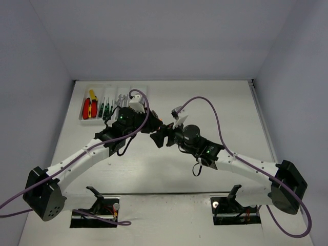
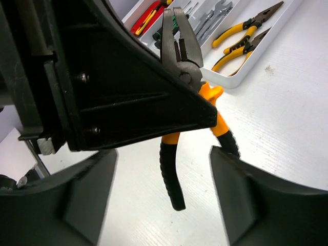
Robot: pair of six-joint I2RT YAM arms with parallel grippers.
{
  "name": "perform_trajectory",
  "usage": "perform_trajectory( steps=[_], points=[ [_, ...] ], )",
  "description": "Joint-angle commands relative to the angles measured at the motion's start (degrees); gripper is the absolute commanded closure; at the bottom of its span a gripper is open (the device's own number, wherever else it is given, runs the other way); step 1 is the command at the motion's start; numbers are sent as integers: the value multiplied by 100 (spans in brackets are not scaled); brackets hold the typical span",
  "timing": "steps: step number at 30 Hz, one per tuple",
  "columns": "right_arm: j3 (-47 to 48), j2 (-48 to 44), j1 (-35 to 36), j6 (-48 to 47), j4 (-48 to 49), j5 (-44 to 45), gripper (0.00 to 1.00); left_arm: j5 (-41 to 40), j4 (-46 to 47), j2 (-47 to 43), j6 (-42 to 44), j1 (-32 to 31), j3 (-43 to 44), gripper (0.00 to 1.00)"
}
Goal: Sort the tools into containers
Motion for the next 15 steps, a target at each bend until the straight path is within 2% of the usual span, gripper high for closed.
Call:
perform_trajectory(
  steps=[1,5,8,15],
  points=[
    [-28,-266,15,-217,37,517,20,-65,-72,30,551,357,588,100],
    [-213,-621,6,-331,-552,1045,18,543,-500,497,1052,1174,978,100],
    [-429,-944,-22,-323,-864,1316,18,962,-1016,1066,1469,1687,1594,100],
    [-800,-1561,-114,-319,-1393,1657,17,1691,-3042,3197,2937,2459,3983,100]
  ],
)
